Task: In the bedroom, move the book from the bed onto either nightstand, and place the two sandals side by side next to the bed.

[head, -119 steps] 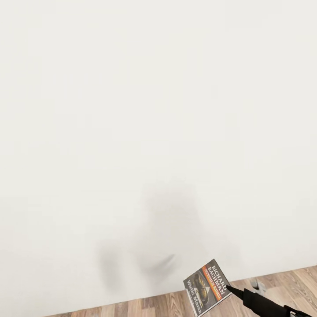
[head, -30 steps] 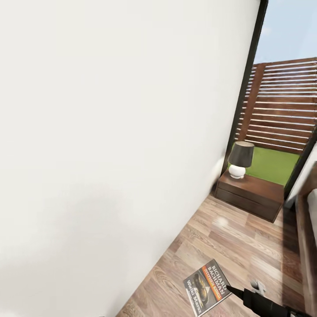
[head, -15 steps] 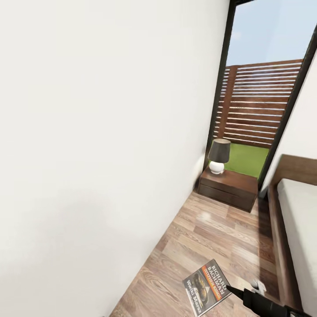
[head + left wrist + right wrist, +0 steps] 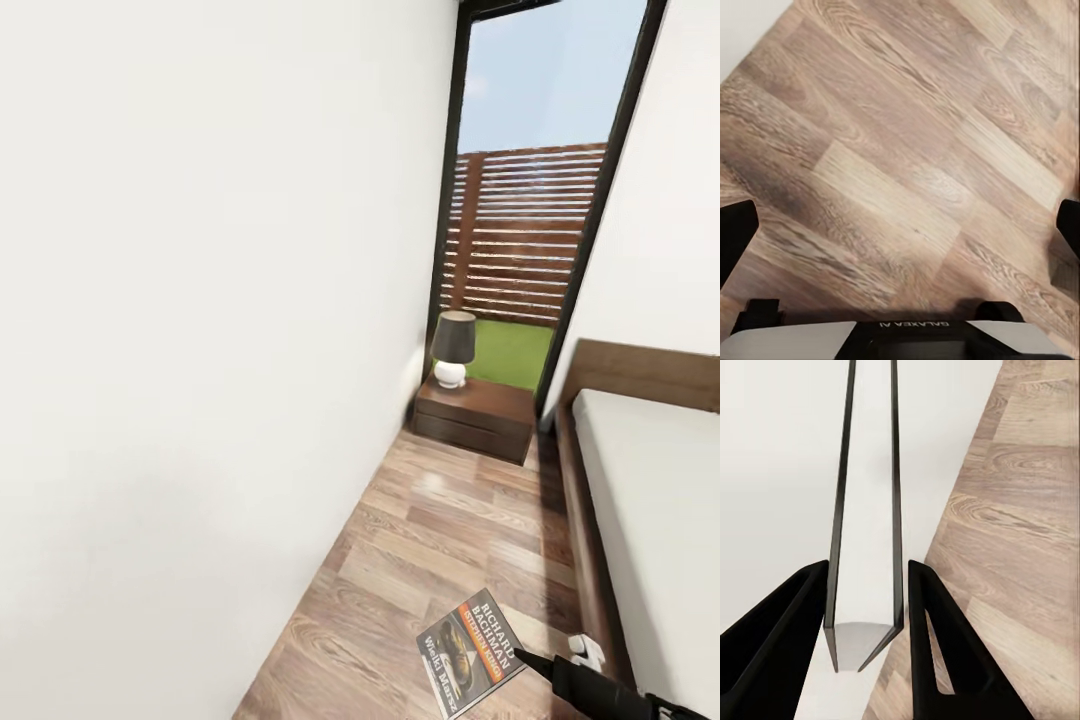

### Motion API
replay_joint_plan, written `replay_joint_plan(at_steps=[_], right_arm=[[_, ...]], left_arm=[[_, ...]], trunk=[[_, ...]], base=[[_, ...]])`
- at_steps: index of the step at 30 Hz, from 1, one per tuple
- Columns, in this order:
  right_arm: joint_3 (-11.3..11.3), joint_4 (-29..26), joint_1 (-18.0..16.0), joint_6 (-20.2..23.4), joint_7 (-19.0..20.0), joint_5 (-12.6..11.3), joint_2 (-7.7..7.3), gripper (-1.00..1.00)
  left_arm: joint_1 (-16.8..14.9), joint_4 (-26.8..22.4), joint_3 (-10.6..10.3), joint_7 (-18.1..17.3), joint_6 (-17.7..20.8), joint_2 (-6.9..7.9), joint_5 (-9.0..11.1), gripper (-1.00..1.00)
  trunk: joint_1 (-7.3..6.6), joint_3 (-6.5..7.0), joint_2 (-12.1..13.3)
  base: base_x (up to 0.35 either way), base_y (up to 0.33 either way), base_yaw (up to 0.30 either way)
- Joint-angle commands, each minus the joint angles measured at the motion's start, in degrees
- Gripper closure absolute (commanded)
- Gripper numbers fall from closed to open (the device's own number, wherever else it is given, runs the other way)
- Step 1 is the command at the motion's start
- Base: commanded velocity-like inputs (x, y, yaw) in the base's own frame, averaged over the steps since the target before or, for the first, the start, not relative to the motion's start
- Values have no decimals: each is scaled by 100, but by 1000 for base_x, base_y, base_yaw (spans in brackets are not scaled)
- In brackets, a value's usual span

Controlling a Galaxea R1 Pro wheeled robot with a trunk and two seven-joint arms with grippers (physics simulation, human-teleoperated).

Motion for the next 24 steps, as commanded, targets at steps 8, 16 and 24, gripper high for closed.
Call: replay_joint_plan(at_steps=[8,16,24], right_arm=[[17,17,-11,33,16,-58,6,100],[18,17,-11,33,5,-58,6,100],[17,17,-11,33,-9,-58,6,100]], left_arm=[[-4,-24,-29,-62,-27,-396,49,-100],[-4,-321,8,-60,20,-280,68,-100],[-4,-296,-16,-32,-29,-117,54,-100]], trunk=[[1,-8,-7],[1,-8,-7],[1,-8,-7]], base=[[0,0,-277],[0,0,-270],[0,0,-254]])
